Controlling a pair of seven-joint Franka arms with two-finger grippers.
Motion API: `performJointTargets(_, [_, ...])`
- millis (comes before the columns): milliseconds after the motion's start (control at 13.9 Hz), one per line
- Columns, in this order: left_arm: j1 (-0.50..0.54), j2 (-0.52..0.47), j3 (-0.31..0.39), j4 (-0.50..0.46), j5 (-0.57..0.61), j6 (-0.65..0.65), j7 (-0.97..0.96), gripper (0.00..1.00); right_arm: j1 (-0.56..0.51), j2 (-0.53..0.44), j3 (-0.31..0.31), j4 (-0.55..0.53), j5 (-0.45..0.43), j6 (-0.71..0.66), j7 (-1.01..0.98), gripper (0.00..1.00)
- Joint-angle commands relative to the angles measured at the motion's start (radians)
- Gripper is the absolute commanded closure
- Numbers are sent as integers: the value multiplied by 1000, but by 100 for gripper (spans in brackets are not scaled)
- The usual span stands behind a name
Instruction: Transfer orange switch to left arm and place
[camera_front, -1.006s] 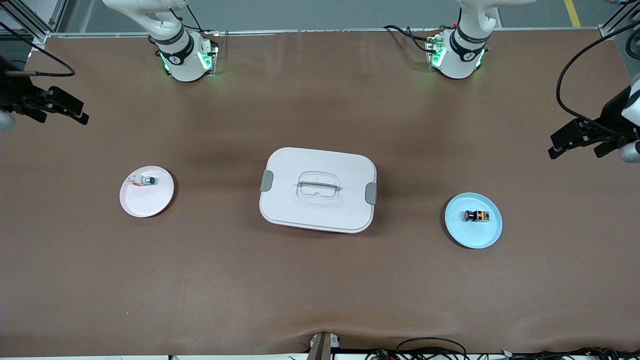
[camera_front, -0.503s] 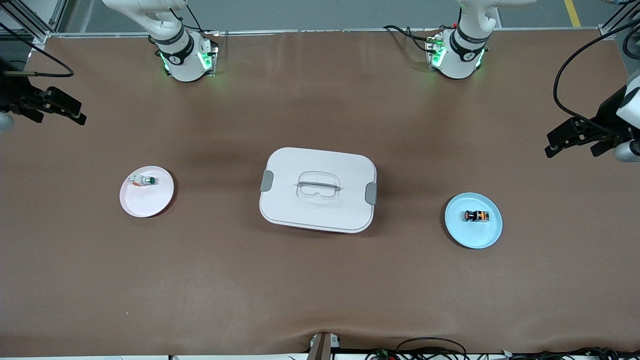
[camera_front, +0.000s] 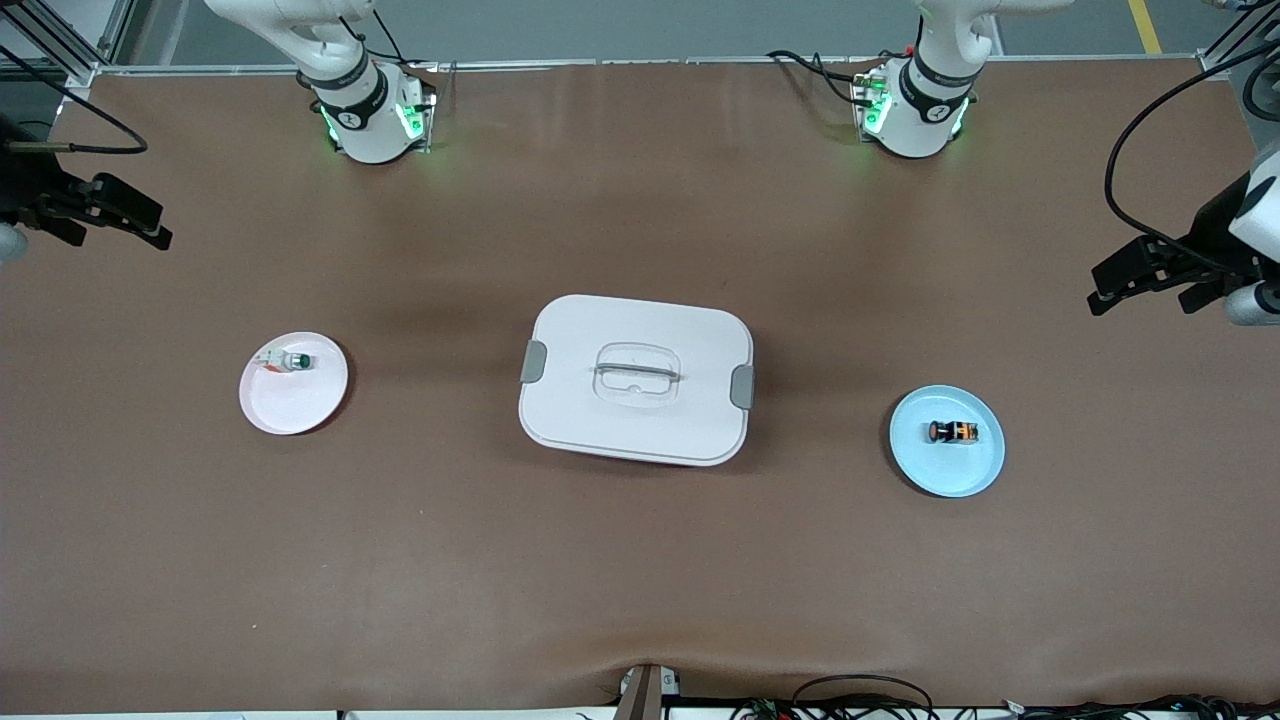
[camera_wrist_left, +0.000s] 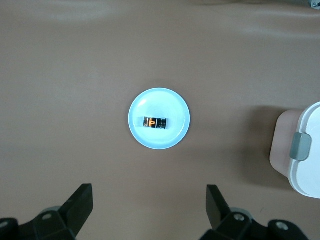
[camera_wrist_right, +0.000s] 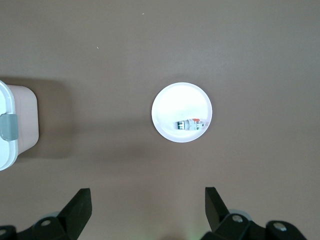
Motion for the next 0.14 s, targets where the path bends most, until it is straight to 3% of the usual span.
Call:
performJointTargets(0, [-5, 0, 0, 9, 5, -18, 4, 0, 4, -23, -2, -19, -7, 10, -8, 0])
performJointTargets(72, [-3, 0, 0, 9, 5, -18, 2, 0, 4, -23, -2, -19, -7, 10, -8, 0])
